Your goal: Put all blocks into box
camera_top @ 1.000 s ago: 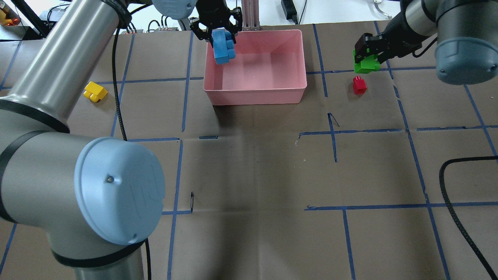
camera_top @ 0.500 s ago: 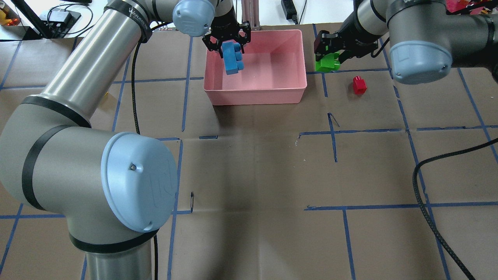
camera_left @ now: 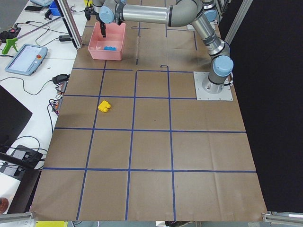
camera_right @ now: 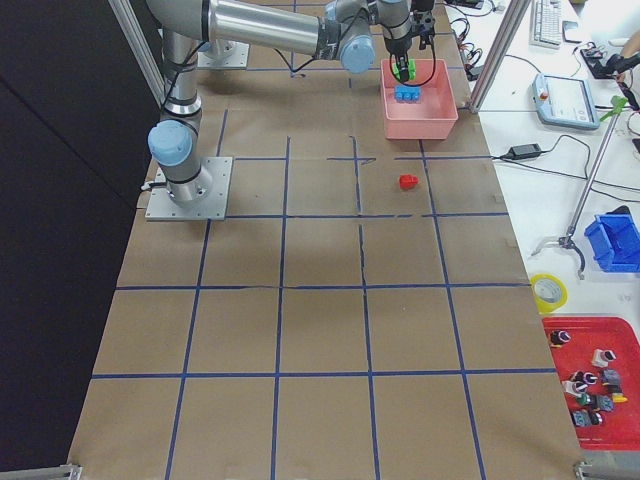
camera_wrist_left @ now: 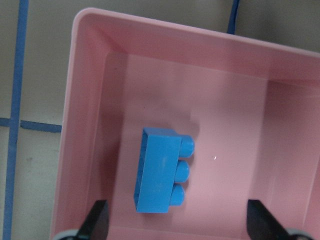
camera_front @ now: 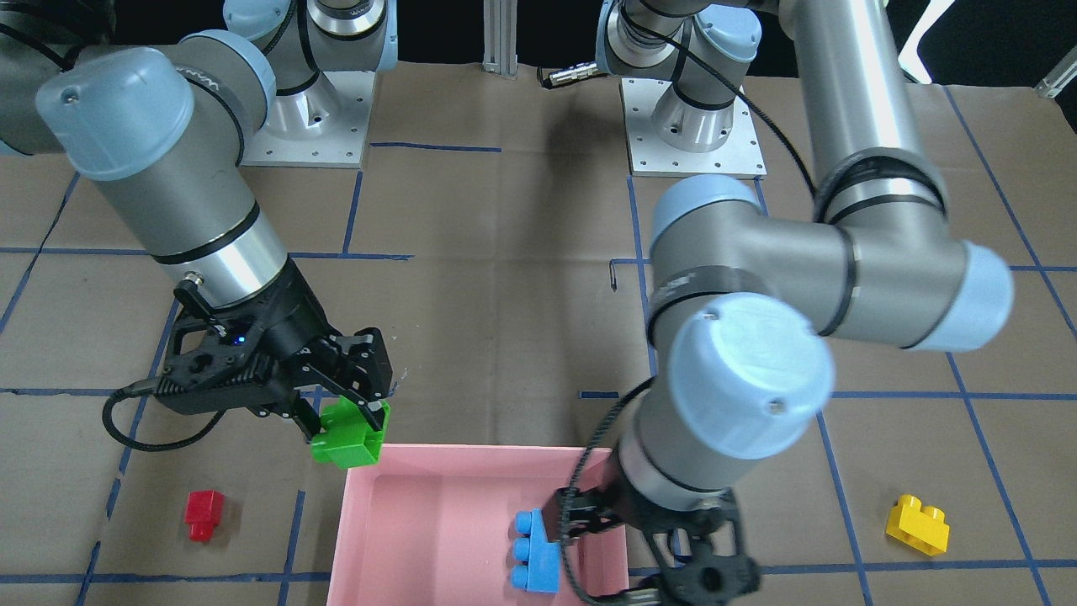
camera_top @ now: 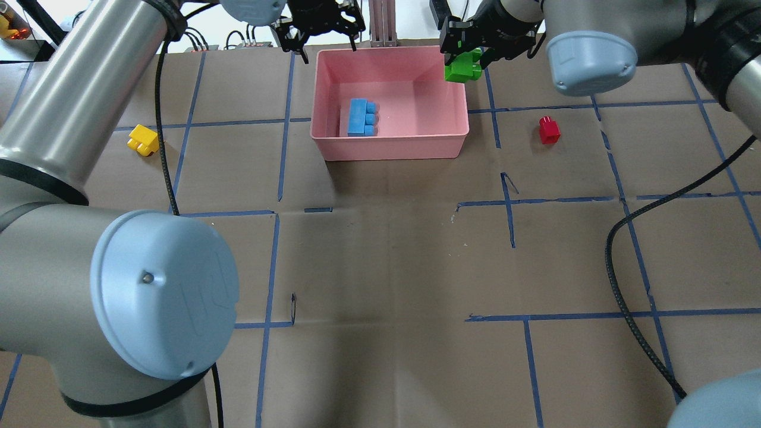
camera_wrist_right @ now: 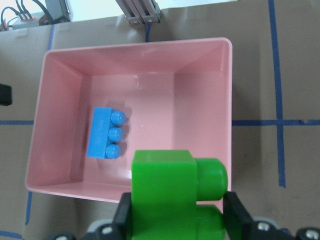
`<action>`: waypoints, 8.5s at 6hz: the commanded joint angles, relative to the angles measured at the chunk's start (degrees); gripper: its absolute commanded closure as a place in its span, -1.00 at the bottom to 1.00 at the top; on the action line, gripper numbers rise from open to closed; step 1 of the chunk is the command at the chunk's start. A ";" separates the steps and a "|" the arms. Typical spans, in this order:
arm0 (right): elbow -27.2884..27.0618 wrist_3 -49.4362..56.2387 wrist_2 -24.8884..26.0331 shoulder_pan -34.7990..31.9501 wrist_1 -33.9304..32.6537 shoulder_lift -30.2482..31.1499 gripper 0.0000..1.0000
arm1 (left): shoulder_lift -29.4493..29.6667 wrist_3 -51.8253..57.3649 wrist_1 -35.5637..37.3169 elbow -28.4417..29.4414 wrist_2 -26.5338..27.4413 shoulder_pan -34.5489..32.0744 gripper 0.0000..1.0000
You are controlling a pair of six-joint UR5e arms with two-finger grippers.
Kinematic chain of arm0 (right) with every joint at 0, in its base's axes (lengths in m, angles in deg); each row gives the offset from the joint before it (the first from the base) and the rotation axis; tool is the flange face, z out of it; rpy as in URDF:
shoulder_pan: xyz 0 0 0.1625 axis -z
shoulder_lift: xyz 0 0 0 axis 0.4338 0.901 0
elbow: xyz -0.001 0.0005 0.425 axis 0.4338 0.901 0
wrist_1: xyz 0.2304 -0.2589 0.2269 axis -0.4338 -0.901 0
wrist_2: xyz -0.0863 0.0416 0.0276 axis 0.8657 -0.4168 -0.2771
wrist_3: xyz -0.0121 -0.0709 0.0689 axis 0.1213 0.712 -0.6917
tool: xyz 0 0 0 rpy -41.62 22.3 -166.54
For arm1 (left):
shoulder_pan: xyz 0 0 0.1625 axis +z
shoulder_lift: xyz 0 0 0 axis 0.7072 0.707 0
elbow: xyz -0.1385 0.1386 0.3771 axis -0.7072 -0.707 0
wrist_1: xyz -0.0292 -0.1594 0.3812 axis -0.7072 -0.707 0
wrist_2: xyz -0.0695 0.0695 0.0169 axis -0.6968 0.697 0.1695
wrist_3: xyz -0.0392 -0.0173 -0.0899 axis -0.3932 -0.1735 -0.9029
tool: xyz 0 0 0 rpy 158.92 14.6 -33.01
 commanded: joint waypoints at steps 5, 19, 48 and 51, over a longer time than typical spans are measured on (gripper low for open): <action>11.08 -5.15 5.95 -7.50 0.90 -11.66 -0.99 | -2.76 19.56 -1.00 -5.94 0.02 27.77 -0.99; -11.08 22.87 11.43 13.15 -17.55 -13.49 -0.97 | 3.73 -18.31 26.94 -24.75 3.45 31.84 -0.97; 1.40 1.62 19.05 0.94 34.04 12.23 -0.99 | -1.47 -5.27 -2.58 -5.19 1.95 -4.25 0.89; 0.44 0.83 18.79 0.59 35.87 16.03 -0.99 | 6.03 -7.42 3.83 -3.57 6.24 -6.30 0.77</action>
